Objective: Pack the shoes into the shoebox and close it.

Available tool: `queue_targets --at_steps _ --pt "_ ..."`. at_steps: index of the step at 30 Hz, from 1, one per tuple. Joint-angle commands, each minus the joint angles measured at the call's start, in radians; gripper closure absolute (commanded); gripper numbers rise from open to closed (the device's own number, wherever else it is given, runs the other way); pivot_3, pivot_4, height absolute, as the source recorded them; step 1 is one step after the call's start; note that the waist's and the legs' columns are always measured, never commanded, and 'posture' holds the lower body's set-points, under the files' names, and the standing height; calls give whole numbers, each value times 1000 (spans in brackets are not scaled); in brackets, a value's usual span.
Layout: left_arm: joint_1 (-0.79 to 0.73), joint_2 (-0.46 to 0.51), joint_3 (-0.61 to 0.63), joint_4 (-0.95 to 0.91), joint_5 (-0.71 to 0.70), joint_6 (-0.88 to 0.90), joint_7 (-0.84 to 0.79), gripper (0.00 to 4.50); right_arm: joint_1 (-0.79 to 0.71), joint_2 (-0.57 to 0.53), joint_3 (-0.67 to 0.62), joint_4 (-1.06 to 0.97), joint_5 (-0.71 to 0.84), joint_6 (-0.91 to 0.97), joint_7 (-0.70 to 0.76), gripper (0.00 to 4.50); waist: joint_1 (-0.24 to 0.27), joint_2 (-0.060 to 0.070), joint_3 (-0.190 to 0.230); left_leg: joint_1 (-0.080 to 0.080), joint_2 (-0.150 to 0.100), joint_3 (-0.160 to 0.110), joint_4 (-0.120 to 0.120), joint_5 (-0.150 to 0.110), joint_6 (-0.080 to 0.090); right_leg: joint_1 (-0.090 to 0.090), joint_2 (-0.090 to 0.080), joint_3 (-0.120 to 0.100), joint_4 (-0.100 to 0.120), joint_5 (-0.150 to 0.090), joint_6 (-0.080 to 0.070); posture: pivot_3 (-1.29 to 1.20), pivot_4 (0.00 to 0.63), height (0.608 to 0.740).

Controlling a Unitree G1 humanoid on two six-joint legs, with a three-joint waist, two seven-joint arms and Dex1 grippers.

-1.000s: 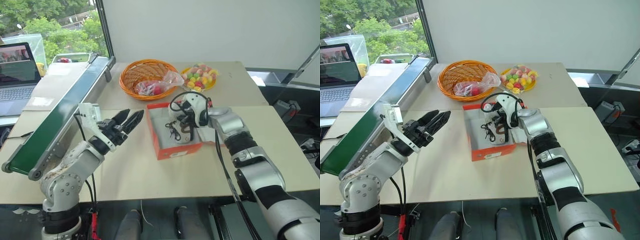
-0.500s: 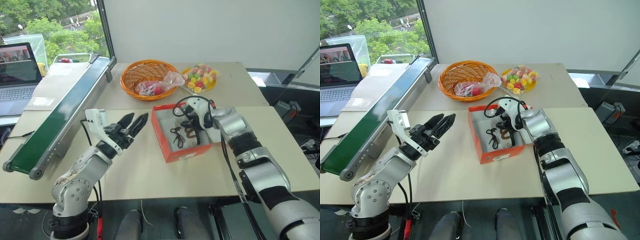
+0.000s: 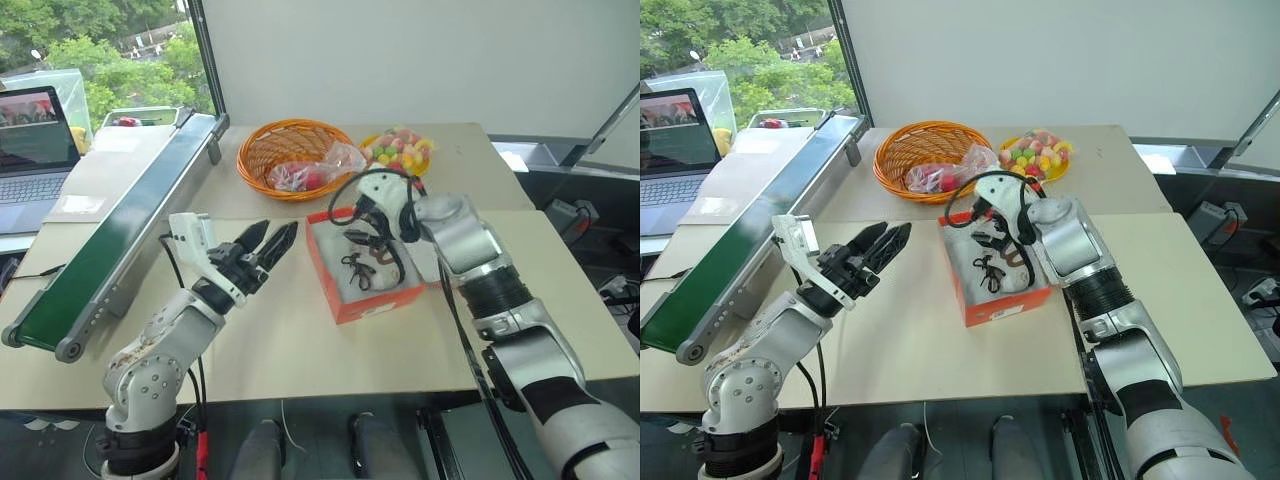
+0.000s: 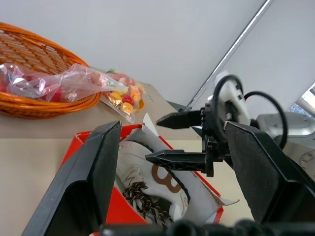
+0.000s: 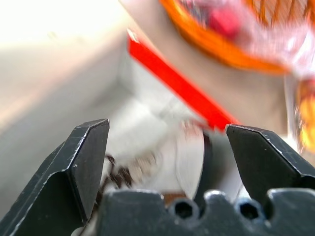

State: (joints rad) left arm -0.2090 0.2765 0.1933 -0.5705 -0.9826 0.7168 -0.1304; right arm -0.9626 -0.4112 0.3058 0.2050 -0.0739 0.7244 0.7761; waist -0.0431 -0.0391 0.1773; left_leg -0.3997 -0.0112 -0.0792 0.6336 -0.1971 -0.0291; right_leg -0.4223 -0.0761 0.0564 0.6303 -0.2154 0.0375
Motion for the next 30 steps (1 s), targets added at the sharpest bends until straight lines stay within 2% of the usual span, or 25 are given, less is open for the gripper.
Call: queue_targets --at_steps 1,5,7,9,17,18,20,25,30 --pt "-17 64 33 12 41 -26 -29 926 9 2 -101 -149 131 72 67 51 0 0 0 0 0 0 0 0 0 0 0 0 0 0 0 0 150 740" --pt "-24 177 46 60 171 -47 -51 926 49 24 -223 -250 318 0 165 51 0 0 0 0 0 0 0 0 0 0 0 0 0 0 0 0 150 740" --pt "-30 248 33 100 279 -66 -47 926 55 44 -293 -277 404 5 172 51 -1 0 0 0 0 0 0 0 0 0 0 0 0 0 0 0 150 740" --pt "-50 272 74 163 330 -95 -25 926 61 54 -327 -277 448 -4 168 51 -1 0 0 0 0 0 -1 0 0 0 0 0 0 0 0 0 150 740" --pt "-23 368 193 272 406 -146 -111 926 117 77 -317 -266 509 -51 171 51 -2 0 0 0 1 0 -2 0 0 -1 0 -1 0 0 0 0 150 740" --pt "-11 371 212 275 406 -147 -121 535 129 77 -308 -267 508 -62 173 0 -3 0 0 0 1 0 -2 0 0 -1 0 0 0 0 0 0 150 740" --pt "16 378 249 286 398 -144 -146 114 151 77 -283 -270 497 -85 175 0 -3 0 0 0 1 0 -2 0 0 -1 0 0 0 0 0 0 150 740" --pt "71 413 314 306 430 -164 -184 114 199 40 -216 -245 434 -165 185 0 -2 0 0 1 1 0 -2 0 0 -1 0 -1 0 0 0 0 150 740" --pt "92 435 370 346 444 -164 -208 114 202 66 -202 -223 427 -194 146 0 -2 0 0 1 1 0 -2 0 0 -1 0 -1 0 0 0 0 150 740"
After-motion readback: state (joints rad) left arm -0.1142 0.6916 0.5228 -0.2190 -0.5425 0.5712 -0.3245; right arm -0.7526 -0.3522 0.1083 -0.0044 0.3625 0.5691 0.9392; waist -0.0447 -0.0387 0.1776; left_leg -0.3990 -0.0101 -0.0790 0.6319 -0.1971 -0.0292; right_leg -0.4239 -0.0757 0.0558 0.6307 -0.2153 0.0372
